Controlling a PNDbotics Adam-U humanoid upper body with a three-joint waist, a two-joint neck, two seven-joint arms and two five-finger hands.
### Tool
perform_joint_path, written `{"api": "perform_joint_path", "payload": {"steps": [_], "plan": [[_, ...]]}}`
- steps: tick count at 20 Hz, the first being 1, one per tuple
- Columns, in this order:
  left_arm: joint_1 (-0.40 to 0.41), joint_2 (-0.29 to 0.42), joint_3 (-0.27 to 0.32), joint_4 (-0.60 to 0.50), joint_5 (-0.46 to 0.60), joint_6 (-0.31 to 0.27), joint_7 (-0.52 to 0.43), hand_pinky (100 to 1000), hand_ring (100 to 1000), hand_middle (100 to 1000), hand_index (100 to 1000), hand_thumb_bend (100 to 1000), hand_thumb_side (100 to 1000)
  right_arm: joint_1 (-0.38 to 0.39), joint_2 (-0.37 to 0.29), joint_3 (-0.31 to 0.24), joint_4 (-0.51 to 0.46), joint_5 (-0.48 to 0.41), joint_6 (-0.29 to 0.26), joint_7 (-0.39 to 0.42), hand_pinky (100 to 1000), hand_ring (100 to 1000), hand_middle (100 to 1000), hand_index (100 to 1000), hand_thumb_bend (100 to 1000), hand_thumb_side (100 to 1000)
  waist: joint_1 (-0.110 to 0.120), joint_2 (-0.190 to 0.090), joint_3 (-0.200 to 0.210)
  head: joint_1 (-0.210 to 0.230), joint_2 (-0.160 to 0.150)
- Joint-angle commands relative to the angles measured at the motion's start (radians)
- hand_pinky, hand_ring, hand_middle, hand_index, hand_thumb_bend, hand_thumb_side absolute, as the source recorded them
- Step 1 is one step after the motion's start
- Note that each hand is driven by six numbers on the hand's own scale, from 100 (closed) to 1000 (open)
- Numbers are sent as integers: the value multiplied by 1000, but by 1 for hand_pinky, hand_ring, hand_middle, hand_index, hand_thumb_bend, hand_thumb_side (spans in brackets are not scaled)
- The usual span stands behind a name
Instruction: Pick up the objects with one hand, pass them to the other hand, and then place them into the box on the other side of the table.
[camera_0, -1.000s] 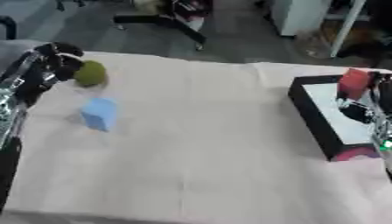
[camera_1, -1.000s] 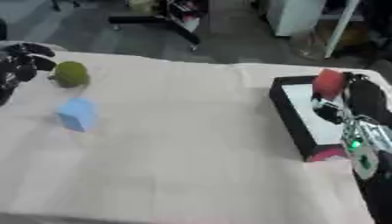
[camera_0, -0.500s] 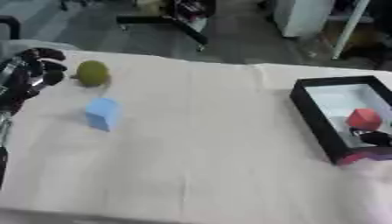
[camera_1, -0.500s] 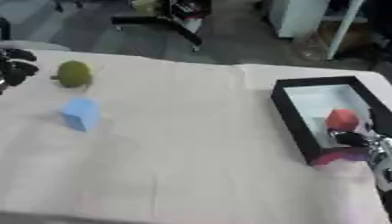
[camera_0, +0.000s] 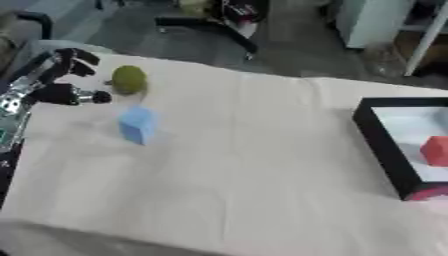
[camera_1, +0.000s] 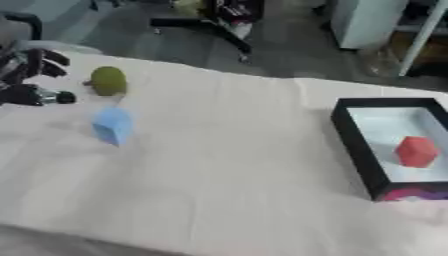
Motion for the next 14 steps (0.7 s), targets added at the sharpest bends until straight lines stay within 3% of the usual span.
{"api": "perform_joint_path", "payload": {"steps": [1,6,10,14], "plan": [[-69,101,-68,115,-118,-71,-65,824,743,741,812,868,313,31,-26,-12,-144,-69,2,-71,739,772,739,1000,254,411,4,-15,-7,41,-12],[-200,121,-169,295,-328,-204,-125,846,770,761,836,711,280,85,-22,11,-218,-112,-10,-73,740,767,731,1000,213,407,6,-19,-20,63,-13],[-273,81,-218,373,-435,-299,-119,861,787,775,854,705,277,91,-13,17,-237,-117,-13,-69,736,765,727,1000,196,409,6,-21,-28,68,-9],[-304,42,-254,406,-497,-359,-114,869,796,783,866,634,254,91,-7,18,-242,-120,-12,-74,727,760,720,1000,180,409,7,-21,-34,72,-4]]}}
